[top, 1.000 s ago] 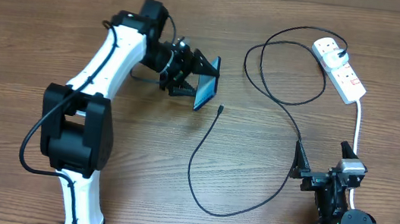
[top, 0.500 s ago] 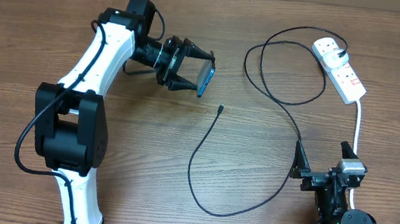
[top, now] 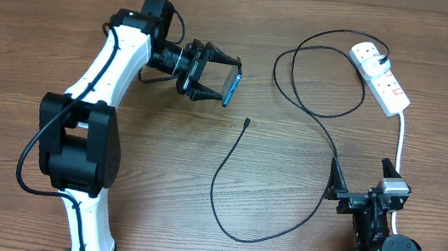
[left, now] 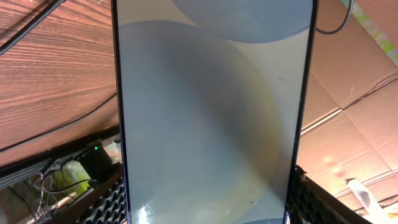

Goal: Plug charger to phone and switch on socket
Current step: 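Lift the phone and tilt it upright with the left gripper, then move the right gripper toward the phone held by the left gripper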

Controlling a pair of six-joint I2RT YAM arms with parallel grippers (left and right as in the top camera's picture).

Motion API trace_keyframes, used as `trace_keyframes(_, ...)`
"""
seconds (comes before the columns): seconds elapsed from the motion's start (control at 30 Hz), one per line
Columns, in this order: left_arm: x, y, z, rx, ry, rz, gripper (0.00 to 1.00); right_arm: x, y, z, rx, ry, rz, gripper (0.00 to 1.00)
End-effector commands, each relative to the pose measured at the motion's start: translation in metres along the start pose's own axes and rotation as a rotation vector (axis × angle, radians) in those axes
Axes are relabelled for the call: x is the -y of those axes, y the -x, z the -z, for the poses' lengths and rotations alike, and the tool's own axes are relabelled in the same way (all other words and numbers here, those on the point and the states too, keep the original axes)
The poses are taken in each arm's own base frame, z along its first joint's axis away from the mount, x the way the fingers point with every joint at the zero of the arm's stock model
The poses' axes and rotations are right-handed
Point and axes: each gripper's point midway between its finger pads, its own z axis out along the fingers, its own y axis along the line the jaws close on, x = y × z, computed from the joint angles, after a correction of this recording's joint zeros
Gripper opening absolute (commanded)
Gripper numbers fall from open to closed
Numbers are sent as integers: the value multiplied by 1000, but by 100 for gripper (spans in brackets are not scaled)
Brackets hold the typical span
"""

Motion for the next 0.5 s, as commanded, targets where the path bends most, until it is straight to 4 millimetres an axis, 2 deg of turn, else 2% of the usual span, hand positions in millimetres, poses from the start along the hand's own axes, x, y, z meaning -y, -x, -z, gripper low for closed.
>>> trace_keyframes(0.0,20,-17,6,-51,-58,-34,64,2,3,0,23,-10,4,100)
trace_keyframes(0.03,20,-17,6,-51,-58,-33,64,-3,8,0,45,16,-1,100)
trace_keyframes(0.1,20,-17,6,-51,-57,-34,65,-38,23,6,91,226,-89,100)
trace_keyframes(0.2,20,-17,6,-50,-57,-34,65,-107,22,39,-23,682,-322,100)
trace_keyframes(0.23,20,-16,6,-50,-57,-34,66,-119,22,49,-61,772,-373,100)
trace_keyframes(0.33,20,-17,6,-50,-56,-34,65,-121,45,55,-26,811,-476,100)
trace_keyframes(0.47,20,-17,6,-51,-56,-34,65,-125,115,88,283,901,-354,100)
